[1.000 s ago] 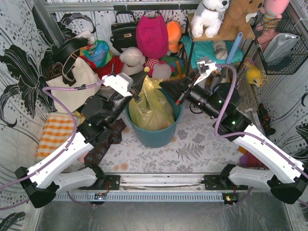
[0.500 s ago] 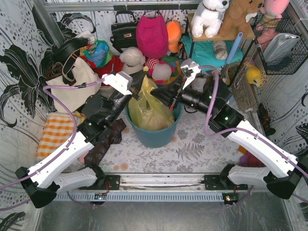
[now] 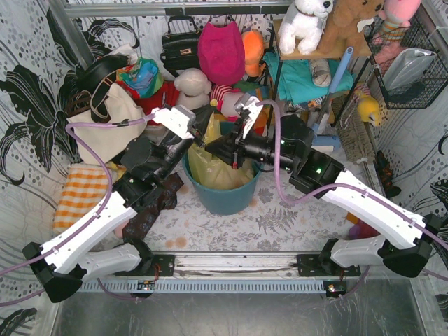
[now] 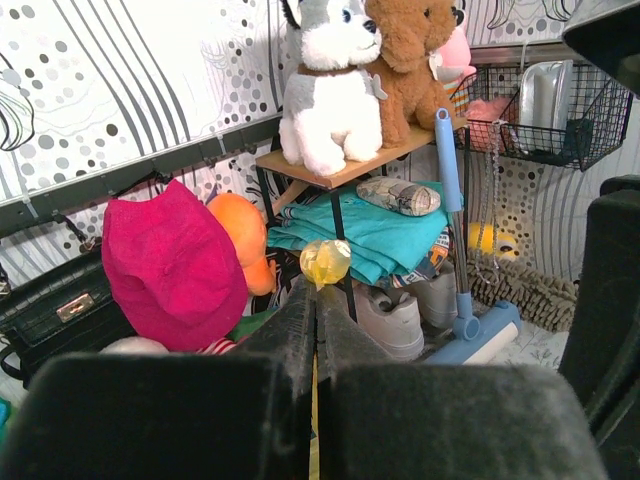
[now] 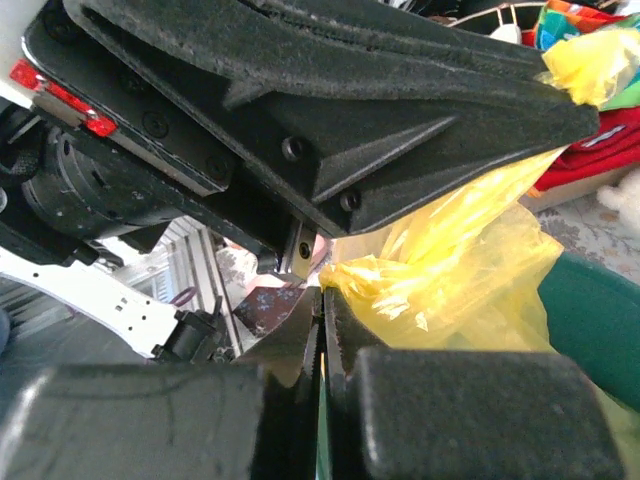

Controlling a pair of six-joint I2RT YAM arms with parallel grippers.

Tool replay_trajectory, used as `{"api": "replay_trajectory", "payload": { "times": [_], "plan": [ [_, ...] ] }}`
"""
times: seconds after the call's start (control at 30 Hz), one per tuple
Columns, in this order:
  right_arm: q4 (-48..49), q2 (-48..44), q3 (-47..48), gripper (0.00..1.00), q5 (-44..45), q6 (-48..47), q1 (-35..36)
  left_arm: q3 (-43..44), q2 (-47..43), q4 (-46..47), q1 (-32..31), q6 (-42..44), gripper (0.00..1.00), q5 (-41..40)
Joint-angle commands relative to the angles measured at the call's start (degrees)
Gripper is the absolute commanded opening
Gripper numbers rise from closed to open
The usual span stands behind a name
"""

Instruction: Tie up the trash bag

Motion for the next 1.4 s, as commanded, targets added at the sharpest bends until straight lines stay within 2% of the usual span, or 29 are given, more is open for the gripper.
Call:
{"api": "replay_trajectory", "payload": {
  "times": [0.0, 0.23, 0.63, 0.77, 0.9, 0.97, 1.07, 1.1, 1.2, 1.37],
  "plan": [
    [-4.50, 1.35, 4.01, 0.00, 9.52, -1.81, 2.65, -0.34, -0.60, 1.36, 0.41, -0.85, 0.00, 0.26],
    [-8.43, 4.26, 6.12, 0.00, 22.65, -0.95, 6.71, -0.66, -1.20, 1.43, 0.41, -1.34, 0.00, 0.18],
    [-10.33, 8.56, 8.04, 0.00, 38.73, 0.74, 9.22, -0.36, -2.56, -0.43, 0.41, -1.97, 0.00, 2.34],
    [-9.09, 9.21, 7.49, 0.00, 44.63, 1.36, 9.57, 0.10, -2.96, -1.96, 0.41, -2.28, 0.00, 3.67],
    [-2.59, 8.59, 4.01, 0.00, 47.52, 1.81, 9.62, 0.15, -3.23, -3.54, 0.41, -2.85, 0.00, 4.70],
    [0.49, 8.67, 2.74, 0.00, 48.46, 1.84, 9.64, -0.09, -3.53, -4.22, 0.41, -3.00, 0.15, 5.28],
    [4.11, 9.01, 1.64, 0.00, 49.58, 1.48, 9.65, -0.04, -4.31, -5.68, 0.41, -3.05, 0.52, 5.55],
    [4.68, 9.16, 1.55, 0.00, 49.75, 1.31, 9.64, -0.06, -4.66, -6.15, 0.43, -2.98, 0.60, 5.26],
    [4.93, 9.39, 1.41, 0.00, 49.90, 1.27, 9.70, 0.42, -6.31, -7.06, 0.41, -2.86, 0.71, 1.75],
    [4.11, 8.37, 0.34, 0.00, 49.85, 2.41, 9.69, 1.77, -9.49, -7.44, 0.41, -3.38, 0.75, -10.51]
  ]
}}
